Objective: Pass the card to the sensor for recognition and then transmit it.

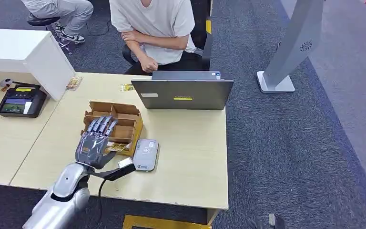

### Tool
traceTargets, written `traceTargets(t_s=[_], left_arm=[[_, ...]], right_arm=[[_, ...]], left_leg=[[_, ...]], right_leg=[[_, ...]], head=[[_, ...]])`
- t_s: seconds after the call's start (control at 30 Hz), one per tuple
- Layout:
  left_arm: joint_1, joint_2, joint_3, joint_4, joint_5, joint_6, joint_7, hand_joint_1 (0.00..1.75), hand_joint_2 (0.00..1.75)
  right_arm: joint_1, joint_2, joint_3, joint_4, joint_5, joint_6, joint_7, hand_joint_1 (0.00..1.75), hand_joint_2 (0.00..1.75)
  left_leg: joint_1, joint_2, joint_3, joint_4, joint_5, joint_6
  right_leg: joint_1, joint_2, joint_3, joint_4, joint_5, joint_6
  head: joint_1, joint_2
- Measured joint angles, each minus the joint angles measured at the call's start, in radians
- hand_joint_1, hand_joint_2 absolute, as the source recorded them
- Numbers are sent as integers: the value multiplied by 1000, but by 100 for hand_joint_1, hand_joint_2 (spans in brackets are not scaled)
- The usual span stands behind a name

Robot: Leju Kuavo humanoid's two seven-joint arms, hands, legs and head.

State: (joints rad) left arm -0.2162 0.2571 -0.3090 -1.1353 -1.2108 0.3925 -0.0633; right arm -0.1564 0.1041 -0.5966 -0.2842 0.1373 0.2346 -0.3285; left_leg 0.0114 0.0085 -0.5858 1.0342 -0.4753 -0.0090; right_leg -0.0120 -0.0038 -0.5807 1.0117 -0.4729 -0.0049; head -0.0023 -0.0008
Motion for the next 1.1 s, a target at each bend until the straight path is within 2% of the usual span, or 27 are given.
traceTargets(t_s=[0.37, 0.8, 0.9, 0.97, 1.1], left_arm=[[-1, 2, 0, 5, 57, -65, -15, 175, 175], [-4, 2, 0, 6, 72, -76, -16, 175, 175], [-7, 2, 0, 6, 38, -73, 25, 175, 175], [-10, 2, 0, 10, 9, -49, 53, 175, 175], [-16, 2, 0, 12, -1, -23, 57, 175, 175]], right_arm=[[0, 0, 0, 0, -5, 0, 0, 0, 0], [0, 0, 4, 0, -6, 0, 0, 0, 0], [0, 0, 6, 0, -10, -2, 0, 0, 0], [0, 0, 7, 0, -11, -5, 0, 0, 0], [1, 0, 8, 0, -13, -6, 0, 0, 0]], left_leg=[[0, 0, 0, 0, 0, 0], [0, 0, 0, 0, 0, 0], [0, 0, 0, 0, 0, 0], [0, 0, 0, 0, 0, 0], [0, 0, 0, 0, 0, 0]], right_leg=[[0, 0, 0, 0, 0, 0], [0, 0, 0, 0, 0, 0], [0, 0, 0, 0, 0, 0], [0, 0, 0, 0, 0, 0], [0, 0, 0, 0, 0, 0]], head=[[0, 0], [0, 0], [0, 0], [0, 0], [0, 0]])
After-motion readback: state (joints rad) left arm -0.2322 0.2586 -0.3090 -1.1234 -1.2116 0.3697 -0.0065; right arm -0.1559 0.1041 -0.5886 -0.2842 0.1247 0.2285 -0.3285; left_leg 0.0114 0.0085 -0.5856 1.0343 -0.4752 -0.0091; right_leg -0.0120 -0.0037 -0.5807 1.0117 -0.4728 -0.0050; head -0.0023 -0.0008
